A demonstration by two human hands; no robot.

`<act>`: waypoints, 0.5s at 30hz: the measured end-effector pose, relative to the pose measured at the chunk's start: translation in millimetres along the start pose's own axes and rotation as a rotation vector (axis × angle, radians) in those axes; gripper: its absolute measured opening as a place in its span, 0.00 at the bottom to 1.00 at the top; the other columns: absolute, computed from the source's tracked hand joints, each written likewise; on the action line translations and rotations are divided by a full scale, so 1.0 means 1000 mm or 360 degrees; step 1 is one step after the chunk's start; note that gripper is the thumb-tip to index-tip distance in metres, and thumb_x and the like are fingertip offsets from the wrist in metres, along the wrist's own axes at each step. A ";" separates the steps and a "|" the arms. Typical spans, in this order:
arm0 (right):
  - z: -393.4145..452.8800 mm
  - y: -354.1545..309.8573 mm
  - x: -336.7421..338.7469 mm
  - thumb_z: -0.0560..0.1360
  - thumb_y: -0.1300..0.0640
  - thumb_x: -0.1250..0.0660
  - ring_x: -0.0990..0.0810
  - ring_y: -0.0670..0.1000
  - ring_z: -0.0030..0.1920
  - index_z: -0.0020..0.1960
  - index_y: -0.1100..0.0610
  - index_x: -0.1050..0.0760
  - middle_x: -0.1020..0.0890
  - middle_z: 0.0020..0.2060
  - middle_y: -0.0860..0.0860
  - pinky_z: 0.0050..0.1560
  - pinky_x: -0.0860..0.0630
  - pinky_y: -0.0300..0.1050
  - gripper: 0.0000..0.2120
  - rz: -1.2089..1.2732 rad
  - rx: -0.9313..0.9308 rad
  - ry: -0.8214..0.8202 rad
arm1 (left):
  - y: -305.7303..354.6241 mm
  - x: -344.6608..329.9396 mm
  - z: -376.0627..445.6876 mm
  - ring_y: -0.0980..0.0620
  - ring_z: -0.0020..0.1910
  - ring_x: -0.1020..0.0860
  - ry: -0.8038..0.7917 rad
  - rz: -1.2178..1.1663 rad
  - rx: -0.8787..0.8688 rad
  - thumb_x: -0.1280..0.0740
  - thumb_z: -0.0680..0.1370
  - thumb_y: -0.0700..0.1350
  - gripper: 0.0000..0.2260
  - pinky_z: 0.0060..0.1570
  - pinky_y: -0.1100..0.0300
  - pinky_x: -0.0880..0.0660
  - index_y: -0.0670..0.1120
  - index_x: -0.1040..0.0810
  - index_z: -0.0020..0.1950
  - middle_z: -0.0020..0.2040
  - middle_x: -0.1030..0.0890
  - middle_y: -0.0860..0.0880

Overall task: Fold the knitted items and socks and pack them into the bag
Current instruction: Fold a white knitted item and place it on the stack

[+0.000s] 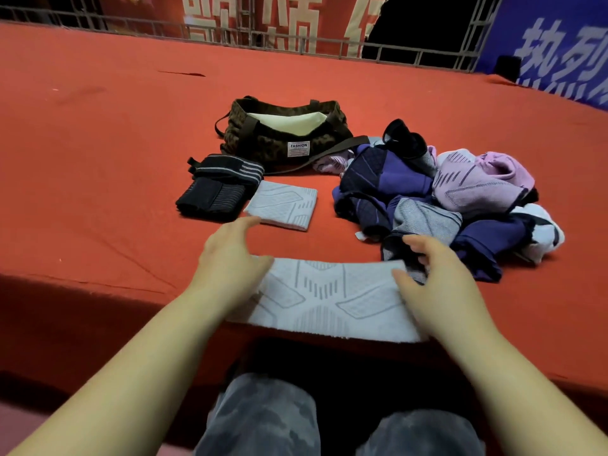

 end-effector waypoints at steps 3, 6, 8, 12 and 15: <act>-0.016 -0.026 -0.022 0.72 0.59 0.33 0.25 0.51 0.59 0.60 0.53 0.25 0.22 0.57 0.50 0.62 0.36 0.38 0.17 -0.0078 0.0353 -0.0110 | 0.029 -0.028 -0.024 0.50 0.73 0.41 -0.0131 0.0469 -0.0565 0.38 0.75 0.54 0.27 0.71 0.59 0.48 0.50 0.35 0.73 0.74 0.36 0.49; -0.030 -0.037 -0.061 0.75 0.48 0.45 0.35 0.51 0.70 0.68 0.53 0.31 0.30 0.69 0.52 0.68 0.46 0.35 0.24 -0.0156 0.0476 -0.0536 | 0.032 -0.068 -0.043 0.51 0.77 0.51 -0.0492 0.0785 -0.0727 0.48 0.80 0.58 0.27 0.73 0.56 0.55 0.50 0.46 0.77 0.78 0.49 0.49; -0.031 -0.024 -0.075 0.80 0.43 0.51 0.50 0.49 0.76 0.76 0.49 0.43 0.46 0.77 0.51 0.73 0.55 0.41 0.26 -0.0407 0.0348 -0.0755 | 0.019 -0.075 -0.047 0.53 0.77 0.56 -0.0630 0.0893 -0.0612 0.53 0.80 0.62 0.30 0.73 0.56 0.59 0.51 0.53 0.78 0.79 0.55 0.51; -0.033 0.004 -0.059 0.78 0.35 0.52 0.61 0.47 0.76 0.78 0.47 0.56 0.59 0.77 0.48 0.74 0.62 0.46 0.33 -0.0716 0.0178 -0.0779 | -0.011 -0.052 -0.044 0.54 0.77 0.58 -0.0524 0.0916 -0.0419 0.70 0.62 0.69 0.46 0.73 0.57 0.61 0.52 0.57 0.78 0.78 0.58 0.53; -0.035 0.010 -0.053 0.78 0.36 0.53 0.62 0.46 0.76 0.78 0.50 0.58 0.59 0.77 0.48 0.74 0.62 0.46 0.34 -0.0711 0.0129 -0.0768 | -0.029 -0.030 -0.038 0.50 0.77 0.47 -0.0314 0.0804 -0.0318 0.64 0.68 0.66 0.42 0.73 0.55 0.51 0.48 0.47 0.78 0.78 0.47 0.49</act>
Point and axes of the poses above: each hand's wrist, its own z-axis towards the middle knuckle, its own x-axis out of the back of the hand, y = z × x, the point moved 5 cm from there along z, towards the middle knuckle
